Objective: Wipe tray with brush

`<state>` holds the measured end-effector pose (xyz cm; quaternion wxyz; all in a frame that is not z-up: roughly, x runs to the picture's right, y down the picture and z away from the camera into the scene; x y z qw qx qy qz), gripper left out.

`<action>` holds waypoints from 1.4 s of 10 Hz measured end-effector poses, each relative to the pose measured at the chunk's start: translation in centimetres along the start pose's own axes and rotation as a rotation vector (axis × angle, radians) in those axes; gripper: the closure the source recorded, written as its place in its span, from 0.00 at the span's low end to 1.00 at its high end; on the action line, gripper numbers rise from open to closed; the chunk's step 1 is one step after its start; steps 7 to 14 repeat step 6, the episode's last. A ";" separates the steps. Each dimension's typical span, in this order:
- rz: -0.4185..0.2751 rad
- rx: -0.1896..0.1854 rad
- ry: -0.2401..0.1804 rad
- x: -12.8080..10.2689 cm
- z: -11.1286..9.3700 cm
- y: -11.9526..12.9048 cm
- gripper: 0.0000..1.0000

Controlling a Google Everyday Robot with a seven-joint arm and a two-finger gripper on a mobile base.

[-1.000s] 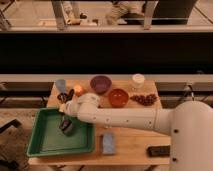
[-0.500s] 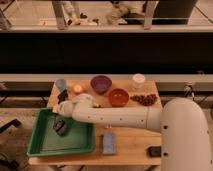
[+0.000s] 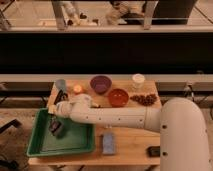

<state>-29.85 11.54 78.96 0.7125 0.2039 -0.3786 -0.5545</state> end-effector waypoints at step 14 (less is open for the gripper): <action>0.030 0.017 -0.028 -2.3 -1.1 -0.3 0.98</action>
